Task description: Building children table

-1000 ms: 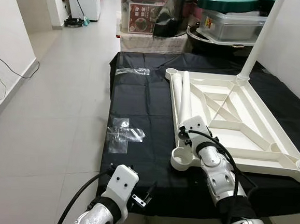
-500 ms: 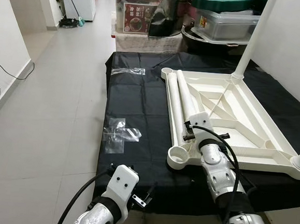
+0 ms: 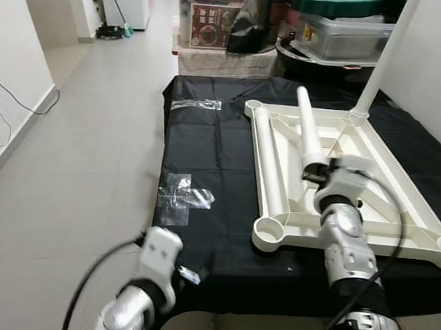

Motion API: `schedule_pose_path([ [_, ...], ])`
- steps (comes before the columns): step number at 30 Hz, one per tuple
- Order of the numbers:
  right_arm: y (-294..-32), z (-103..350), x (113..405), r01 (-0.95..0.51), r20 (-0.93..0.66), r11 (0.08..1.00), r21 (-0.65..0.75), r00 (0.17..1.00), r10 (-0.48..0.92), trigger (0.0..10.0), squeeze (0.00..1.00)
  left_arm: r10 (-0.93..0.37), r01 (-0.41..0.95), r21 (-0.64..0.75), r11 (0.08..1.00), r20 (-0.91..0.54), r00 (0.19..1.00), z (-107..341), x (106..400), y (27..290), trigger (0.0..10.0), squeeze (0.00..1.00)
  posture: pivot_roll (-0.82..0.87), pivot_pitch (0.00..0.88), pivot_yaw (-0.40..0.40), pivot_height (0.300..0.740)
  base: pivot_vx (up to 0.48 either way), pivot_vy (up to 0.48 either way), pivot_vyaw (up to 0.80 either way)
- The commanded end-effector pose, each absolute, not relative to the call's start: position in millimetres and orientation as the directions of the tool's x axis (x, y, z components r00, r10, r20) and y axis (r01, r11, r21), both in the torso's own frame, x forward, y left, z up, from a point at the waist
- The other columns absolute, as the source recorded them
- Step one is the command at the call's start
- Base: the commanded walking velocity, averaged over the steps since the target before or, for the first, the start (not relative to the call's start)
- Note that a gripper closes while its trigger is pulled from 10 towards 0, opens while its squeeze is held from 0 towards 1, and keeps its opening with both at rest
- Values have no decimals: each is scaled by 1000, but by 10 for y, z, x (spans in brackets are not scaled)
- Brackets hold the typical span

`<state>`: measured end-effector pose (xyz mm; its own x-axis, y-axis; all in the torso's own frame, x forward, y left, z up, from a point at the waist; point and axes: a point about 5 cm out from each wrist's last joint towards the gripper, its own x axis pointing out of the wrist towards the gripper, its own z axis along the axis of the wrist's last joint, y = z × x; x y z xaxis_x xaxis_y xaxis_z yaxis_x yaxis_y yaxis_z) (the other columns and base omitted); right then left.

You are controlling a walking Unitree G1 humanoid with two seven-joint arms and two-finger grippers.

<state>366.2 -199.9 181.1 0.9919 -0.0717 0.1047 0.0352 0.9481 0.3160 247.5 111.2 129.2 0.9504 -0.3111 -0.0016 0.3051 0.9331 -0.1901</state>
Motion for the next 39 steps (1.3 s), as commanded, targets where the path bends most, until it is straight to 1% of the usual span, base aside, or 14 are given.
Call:
schedule_pose_path([
  [1,-1956,1829,3640,-50,131,917,397,991,-3,0,0,-292,280,-261,924,-5,956,1286,2488,1180,10000,1000,74,16,-38,740,0,0,0],
  [3,-1840,1799,3534,-248,165,830,501,968,190,0,0,-242,247,-464,851,72,968,1460,2587,1313,10000,1000,76,14,-38,740,0,0,0],
  [4,-1840,1799,3534,-248,165,830,501,968,190,0,0,-242,247,-464,851,72,968,1460,2587,1313,10000,1000,76,14,-38,740,0,0,0],
  [5,-1767,1775,3451,-359,184,770,528,933,309,0,0,-220,250,-566,786,123,968,1555,2634,1389,10000,1000,74,9,-32,740,0,0,0],
  [7,-1687,1743,3355,-460,195,703,542,883,427,0,0,-209,271,-644,716,173,963,1646,2662,1449,10000,1000,72,6,-31,740,0,0,0],
  [8,-1687,1743,3355,-460,195,703,542,883,427,0,0,-209,271,-644,716,173,963,1646,2662,1449,10000,1000,72,6,-31,740,0,0,0],
  [9,-1619,1711,3262,-536,195,639,552,828,526,0,0,-197,293,-699,653,216,956,1717,2681,1504,10000,0,70,2,-27,740,0,0,0],
  [10,-1619,1711,3262,-536,195,639,552,828,526,0,0,-197,293,-699,653,216,956,1717,2681,1504,10000,0,70,2,-27,740,0,0,0],
  [14,-1498,1650,2965,-702,206,430,568,626,752,0,0,-166,369,-795,481,331,929,1903,2688,1653,10000,0,73,0,-29,740,0,0,0],
  [15,-1498,1650,2965,-702,206,430,568,626,752,0,0,-166,369,-795,481,331,929,1903,2688,1653,10000,0,73,0,-29,740,0,0,0],
  [19,-1561,1662,2807,-749,221,294,594,503,835,0,0,-201,437,-803,405,388,899,1938,2615,1796,10000,0,79,9,-35,740,0,0,0],
  [27,-1691,1682,2740,-748,227,245,617,467,854,0,0,-224,480,-812,332,426,876,1896,2482,1920,10000,0,79,16,-37,740,0,0,0],
  [31,-1729,1635,2589,-761,197,184,622,379,904,0,0,-194,500,-820,278,462,865,1937,2452,2013,10000,0,79,20,-40,740,0,0,0],
  [39,-1804,1577,2497,-743,181,146,653,340,923,0,0,-150,521,-824,222,499,854,1986,2439,2170,10000,0,77,25,-40,740,0,0,0],
])
